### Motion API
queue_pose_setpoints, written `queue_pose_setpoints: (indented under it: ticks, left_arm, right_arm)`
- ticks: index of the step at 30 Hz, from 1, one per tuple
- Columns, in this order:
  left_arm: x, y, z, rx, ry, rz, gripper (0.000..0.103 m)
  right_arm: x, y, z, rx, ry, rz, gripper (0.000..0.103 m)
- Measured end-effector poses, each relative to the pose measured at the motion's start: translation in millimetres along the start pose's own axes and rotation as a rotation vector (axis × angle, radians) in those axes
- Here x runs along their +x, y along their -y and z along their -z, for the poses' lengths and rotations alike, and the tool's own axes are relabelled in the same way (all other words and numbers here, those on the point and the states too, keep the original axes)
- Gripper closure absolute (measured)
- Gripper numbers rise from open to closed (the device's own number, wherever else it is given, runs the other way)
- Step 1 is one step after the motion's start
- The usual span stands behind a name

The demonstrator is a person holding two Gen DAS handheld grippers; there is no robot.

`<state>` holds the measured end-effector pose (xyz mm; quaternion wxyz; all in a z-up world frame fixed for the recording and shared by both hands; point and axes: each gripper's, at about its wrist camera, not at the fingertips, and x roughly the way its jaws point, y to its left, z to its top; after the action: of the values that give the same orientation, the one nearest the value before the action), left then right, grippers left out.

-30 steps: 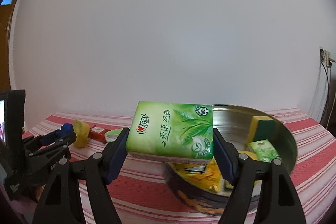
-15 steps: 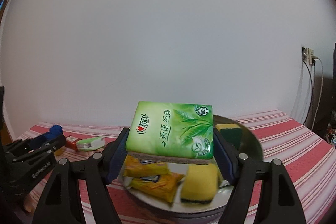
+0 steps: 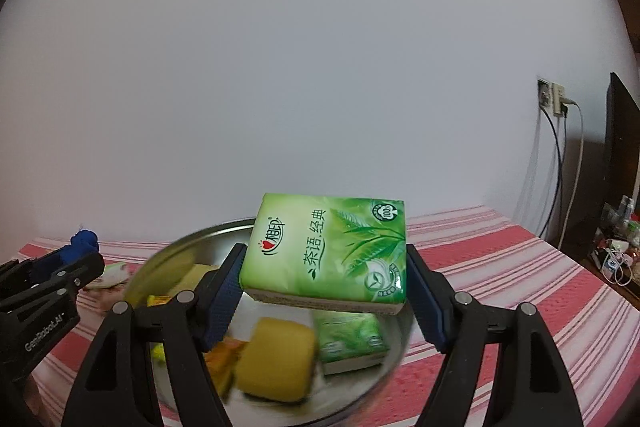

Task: Organize objects
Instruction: 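Lift and carry the blue cloth and tissue pack toward the tin, then open both tools over the tin to drop the cloth and tissue pack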

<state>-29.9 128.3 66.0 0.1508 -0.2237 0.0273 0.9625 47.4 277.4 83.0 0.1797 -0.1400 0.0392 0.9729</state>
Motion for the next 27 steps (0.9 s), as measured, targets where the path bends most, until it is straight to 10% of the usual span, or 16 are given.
queue_pose_setpoints:
  ticks: [27]
  left_arm:
    - [62,55,9,0.064,-0.158,-0.017,0.069]
  right_arm:
    - [44,18,7,-0.058,-0.151,0.047,0.026]
